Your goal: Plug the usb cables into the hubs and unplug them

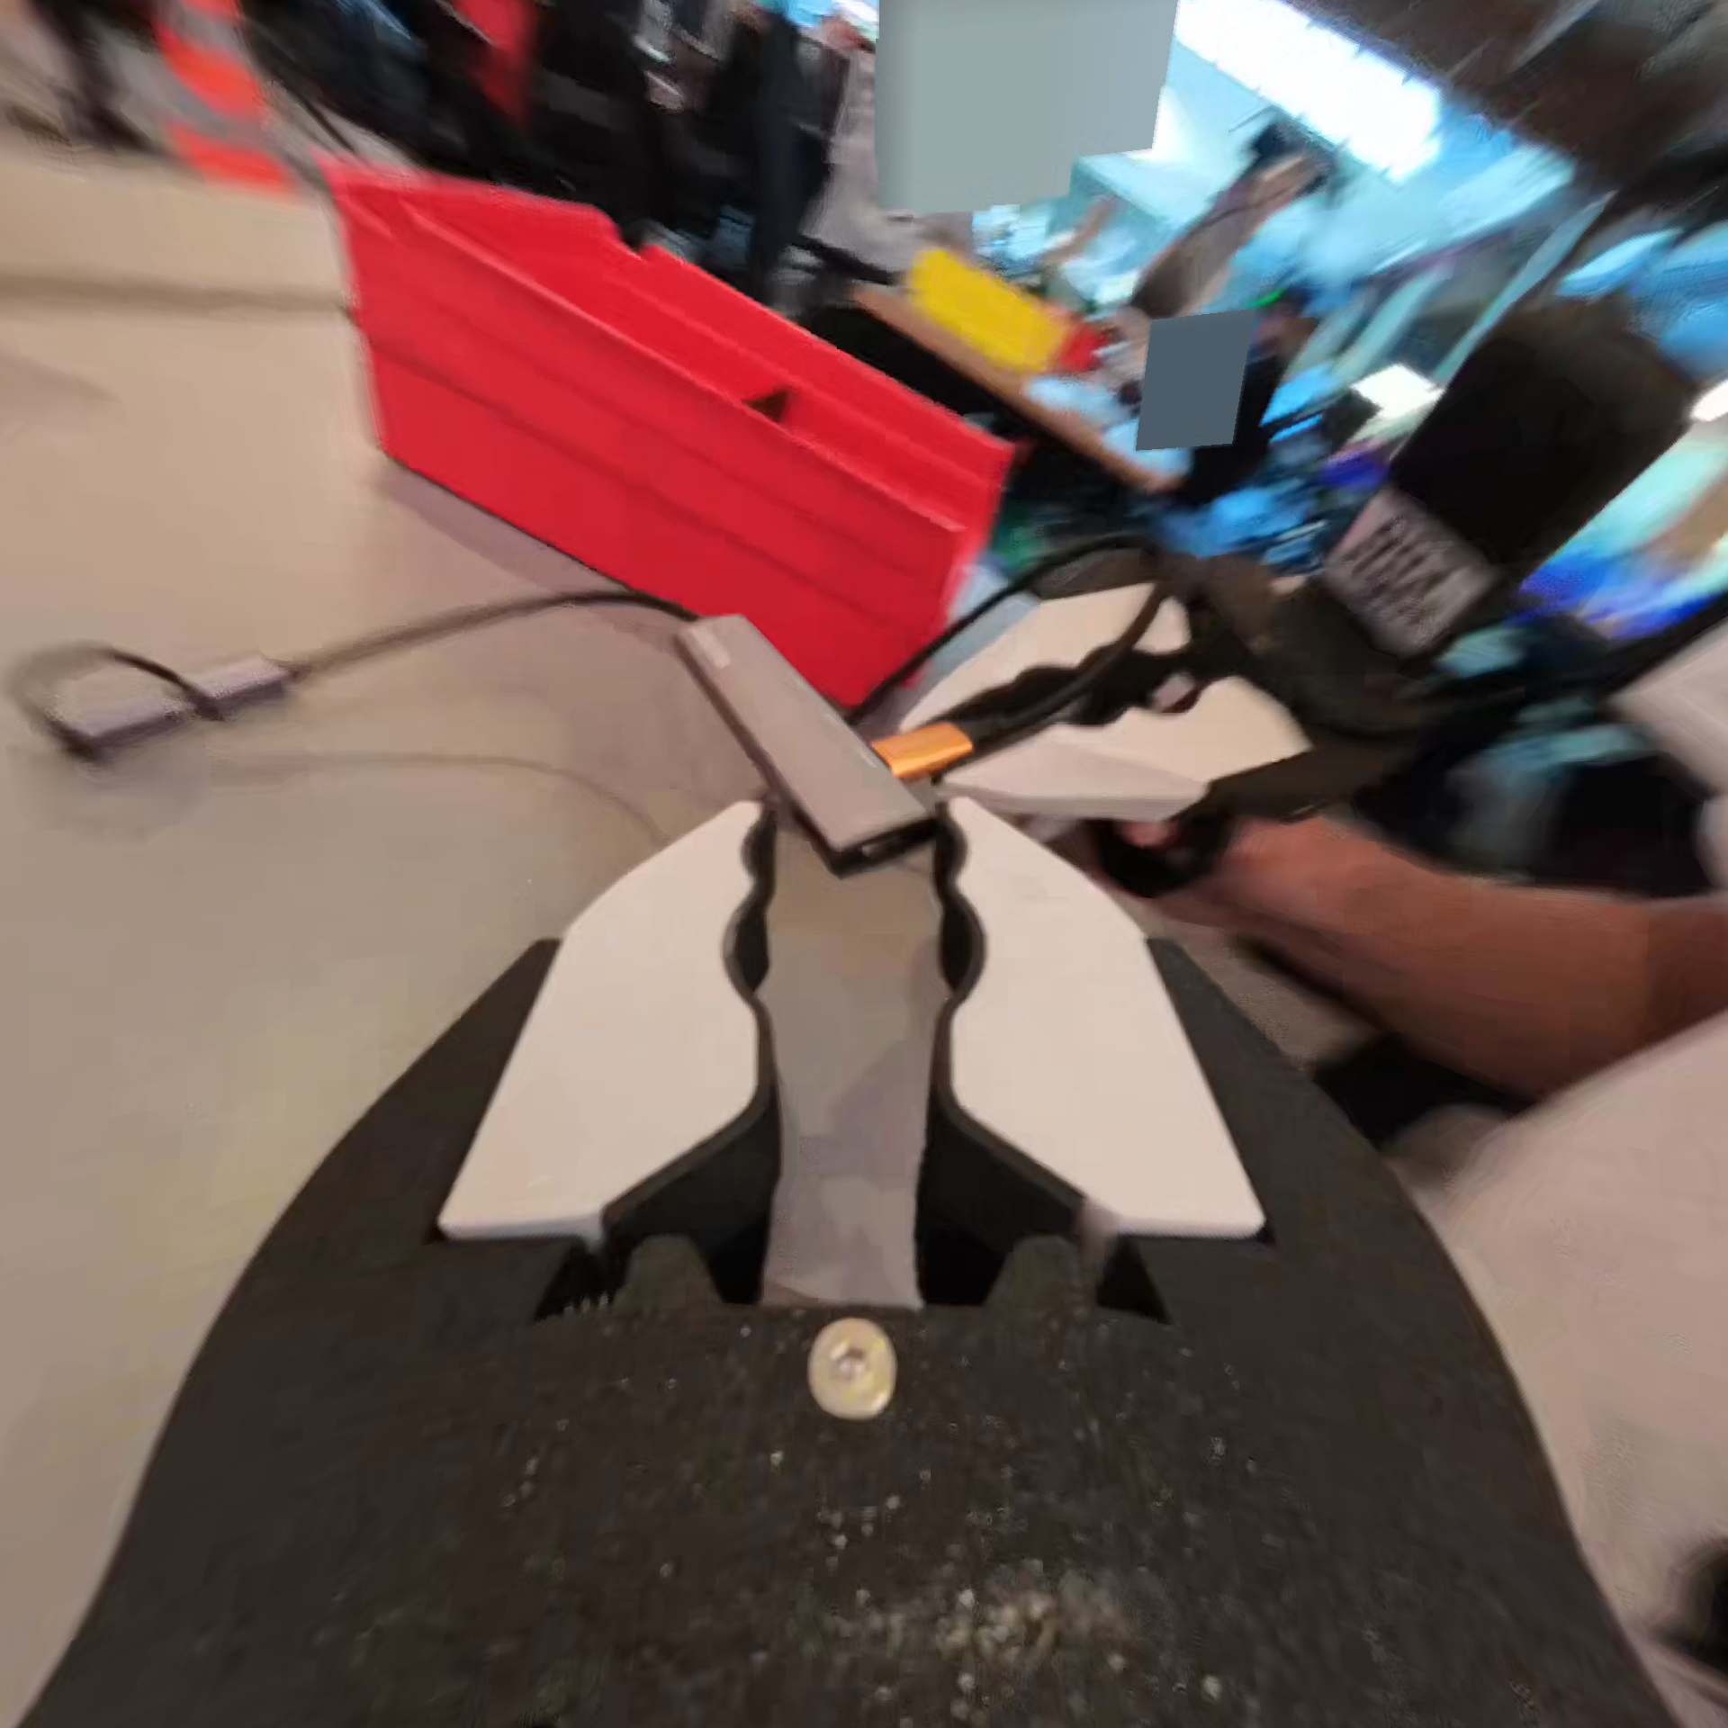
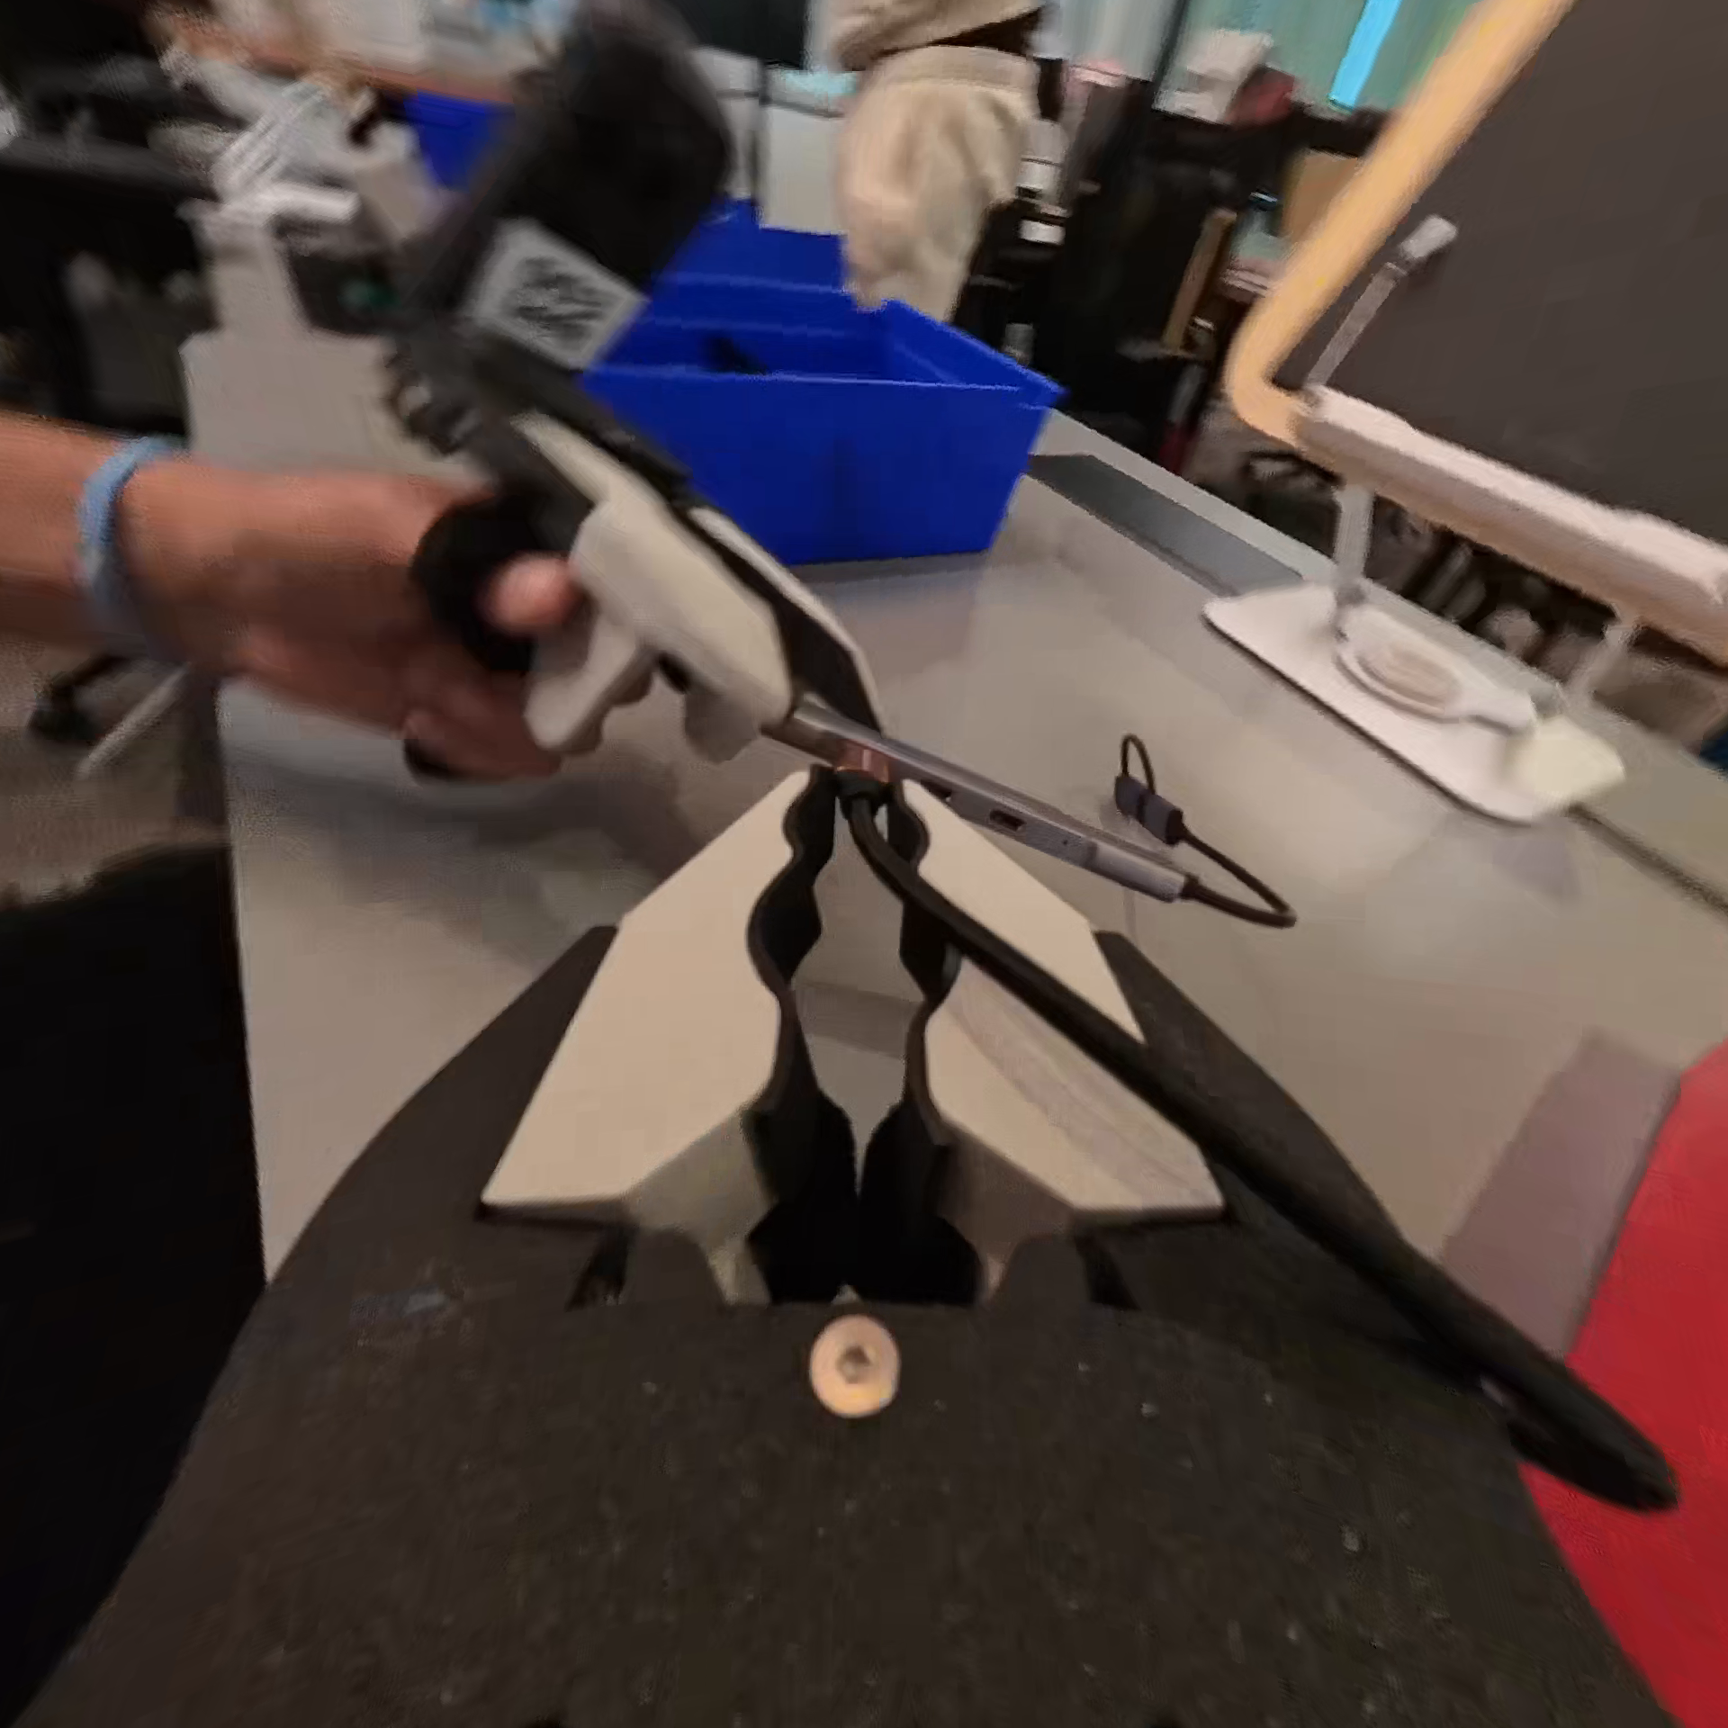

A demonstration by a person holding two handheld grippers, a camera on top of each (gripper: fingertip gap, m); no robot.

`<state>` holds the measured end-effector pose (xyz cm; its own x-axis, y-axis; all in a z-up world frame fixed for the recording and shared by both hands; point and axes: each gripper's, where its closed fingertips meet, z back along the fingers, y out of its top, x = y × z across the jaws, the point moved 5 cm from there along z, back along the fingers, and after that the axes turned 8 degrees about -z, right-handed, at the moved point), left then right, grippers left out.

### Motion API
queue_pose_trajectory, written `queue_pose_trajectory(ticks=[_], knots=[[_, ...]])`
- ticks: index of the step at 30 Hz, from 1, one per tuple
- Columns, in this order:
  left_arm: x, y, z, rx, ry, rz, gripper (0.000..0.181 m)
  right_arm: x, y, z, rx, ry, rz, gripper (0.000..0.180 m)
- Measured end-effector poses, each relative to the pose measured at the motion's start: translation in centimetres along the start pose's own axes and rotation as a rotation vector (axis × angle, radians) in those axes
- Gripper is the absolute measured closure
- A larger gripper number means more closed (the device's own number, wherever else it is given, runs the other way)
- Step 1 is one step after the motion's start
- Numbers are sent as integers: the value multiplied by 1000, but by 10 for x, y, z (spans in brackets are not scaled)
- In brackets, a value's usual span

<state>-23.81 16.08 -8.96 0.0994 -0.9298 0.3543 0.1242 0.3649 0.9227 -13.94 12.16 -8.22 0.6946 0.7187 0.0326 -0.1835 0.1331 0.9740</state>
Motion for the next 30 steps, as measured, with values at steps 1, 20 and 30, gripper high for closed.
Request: queue_pose_trajectory(ticks=[1,20,30], knots=[[-5,1,4,22,-63,129,139,-4,0,3,-3,59,44,170],[-7,-24,-1,78,-445,782,157,-12,-5,-2,23,26,221,174],[-15,-18,6,1,-321,590,168,-20,-19,-14,-142,78,-15,158]])
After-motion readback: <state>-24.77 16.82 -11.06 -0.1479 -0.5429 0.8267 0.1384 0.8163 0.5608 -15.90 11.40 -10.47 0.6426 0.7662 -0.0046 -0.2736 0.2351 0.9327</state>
